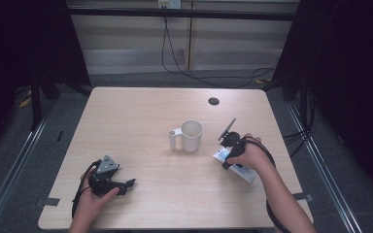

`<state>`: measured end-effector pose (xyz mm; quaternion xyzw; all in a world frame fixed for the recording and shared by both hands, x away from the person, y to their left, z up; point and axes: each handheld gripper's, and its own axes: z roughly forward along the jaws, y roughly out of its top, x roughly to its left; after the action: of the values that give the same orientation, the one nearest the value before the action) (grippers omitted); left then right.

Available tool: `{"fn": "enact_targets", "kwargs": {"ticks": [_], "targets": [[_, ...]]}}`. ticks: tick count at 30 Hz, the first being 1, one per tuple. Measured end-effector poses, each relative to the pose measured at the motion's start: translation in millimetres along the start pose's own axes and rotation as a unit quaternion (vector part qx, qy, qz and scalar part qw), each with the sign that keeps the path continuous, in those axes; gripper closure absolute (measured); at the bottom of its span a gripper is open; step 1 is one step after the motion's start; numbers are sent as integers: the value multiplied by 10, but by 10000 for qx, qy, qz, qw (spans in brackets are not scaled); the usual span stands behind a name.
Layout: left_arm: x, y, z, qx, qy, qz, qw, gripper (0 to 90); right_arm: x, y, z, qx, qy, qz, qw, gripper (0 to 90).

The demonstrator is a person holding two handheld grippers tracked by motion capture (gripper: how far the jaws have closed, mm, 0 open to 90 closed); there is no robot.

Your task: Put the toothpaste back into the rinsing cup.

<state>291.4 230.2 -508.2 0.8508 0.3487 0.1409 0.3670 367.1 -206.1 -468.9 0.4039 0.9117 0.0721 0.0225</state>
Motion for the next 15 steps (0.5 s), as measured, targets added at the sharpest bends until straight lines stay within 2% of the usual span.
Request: {"fn": "enact_targets", "kwargs": {"ticks": [2, 3, 6, 9, 11, 15], "targets": [[0, 0, -1, 3, 1, -4, 10000, 157, 8, 23, 2, 7, 17, 52, 10000, 317], [0, 0, -2, 11, 7, -4, 10000, 156, -5, 29, 15, 10, 14, -27, 10000, 318], [2, 0, -3, 12, 10, -7, 10000, 156, -8, 45, 50, 83, 1, -1, 10000, 330], [1, -1, -3, 13, 1, -28, 10000, 156, -16, 55, 61, 47, 19, 81, 10000, 341], [2, 0, -3, 9, 9, -1, 10000, 156, -22, 56, 53, 39, 11, 139, 9999, 397], [-1, 0, 1, -4, 5, 2, 10000, 155, -19, 71, 46, 137, 12, 172, 9998, 399]]}}
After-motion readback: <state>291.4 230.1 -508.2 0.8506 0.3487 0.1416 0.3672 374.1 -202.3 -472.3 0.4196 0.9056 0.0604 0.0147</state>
